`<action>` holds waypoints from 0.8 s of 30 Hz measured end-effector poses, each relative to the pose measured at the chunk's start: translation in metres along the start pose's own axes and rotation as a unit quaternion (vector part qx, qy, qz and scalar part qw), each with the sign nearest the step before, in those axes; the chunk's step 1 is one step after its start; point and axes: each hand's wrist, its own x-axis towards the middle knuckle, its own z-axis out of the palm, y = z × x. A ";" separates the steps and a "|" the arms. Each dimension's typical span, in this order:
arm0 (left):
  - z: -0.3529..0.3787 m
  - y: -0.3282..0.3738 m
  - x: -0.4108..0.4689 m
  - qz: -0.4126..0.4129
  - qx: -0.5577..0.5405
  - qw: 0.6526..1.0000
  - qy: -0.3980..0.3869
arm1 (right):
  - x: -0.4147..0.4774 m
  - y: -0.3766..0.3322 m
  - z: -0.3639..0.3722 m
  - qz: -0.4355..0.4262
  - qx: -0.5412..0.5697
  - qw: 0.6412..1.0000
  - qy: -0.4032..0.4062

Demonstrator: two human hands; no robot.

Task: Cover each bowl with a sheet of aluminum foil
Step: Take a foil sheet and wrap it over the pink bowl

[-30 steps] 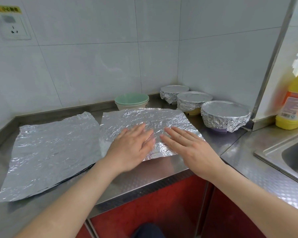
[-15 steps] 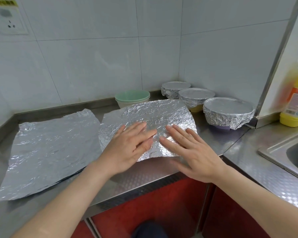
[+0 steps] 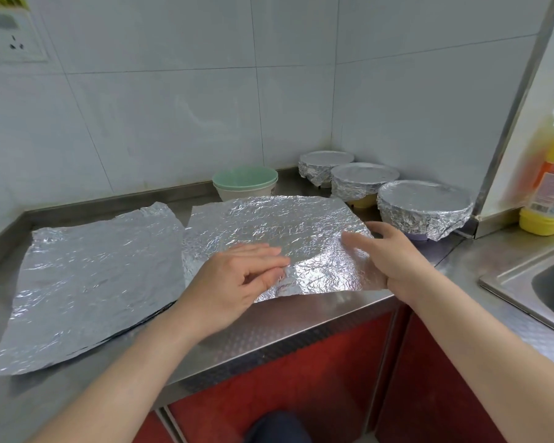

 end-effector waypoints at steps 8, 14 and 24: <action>-0.017 0.015 0.031 -0.068 0.138 0.983 -0.103 | 0.005 0.002 0.001 -0.029 0.050 0.998 -0.002; -0.007 0.008 0.037 -0.079 0.235 0.947 -0.205 | 0.003 0.012 0.001 -0.040 0.039 0.998 0.002; 0.000 -0.002 0.013 0.088 0.067 0.992 0.060 | 0.007 0.016 0.003 -0.066 0.065 0.995 0.038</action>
